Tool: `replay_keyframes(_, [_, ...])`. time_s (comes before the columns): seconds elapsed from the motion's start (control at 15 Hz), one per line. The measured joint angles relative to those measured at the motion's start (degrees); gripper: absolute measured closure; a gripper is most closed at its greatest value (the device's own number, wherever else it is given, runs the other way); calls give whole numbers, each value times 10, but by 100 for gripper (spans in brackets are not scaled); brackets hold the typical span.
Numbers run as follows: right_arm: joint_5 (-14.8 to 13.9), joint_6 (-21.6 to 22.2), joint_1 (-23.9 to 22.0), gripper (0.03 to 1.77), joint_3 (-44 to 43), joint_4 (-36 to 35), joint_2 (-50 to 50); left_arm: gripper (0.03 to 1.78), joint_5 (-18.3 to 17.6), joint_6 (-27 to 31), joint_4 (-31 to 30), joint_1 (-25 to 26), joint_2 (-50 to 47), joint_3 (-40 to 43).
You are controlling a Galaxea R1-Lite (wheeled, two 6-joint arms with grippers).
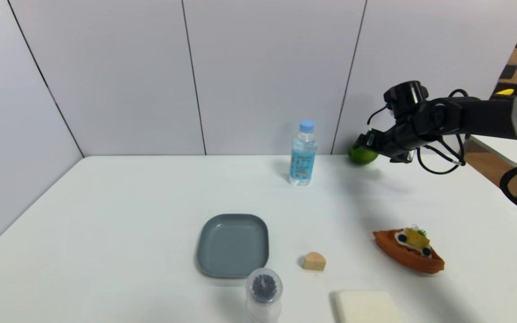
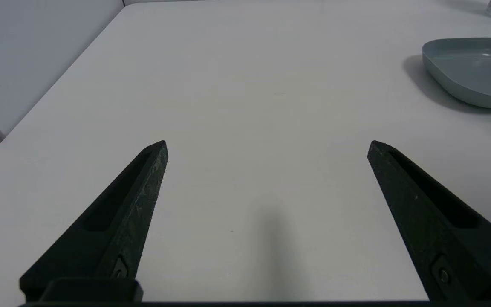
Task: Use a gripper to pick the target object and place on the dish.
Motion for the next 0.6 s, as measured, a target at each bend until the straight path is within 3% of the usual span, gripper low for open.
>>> replay_keyframes(0.6, [1,-13,0,9,-2,-80,39,12,0,0,0,0,0,0])
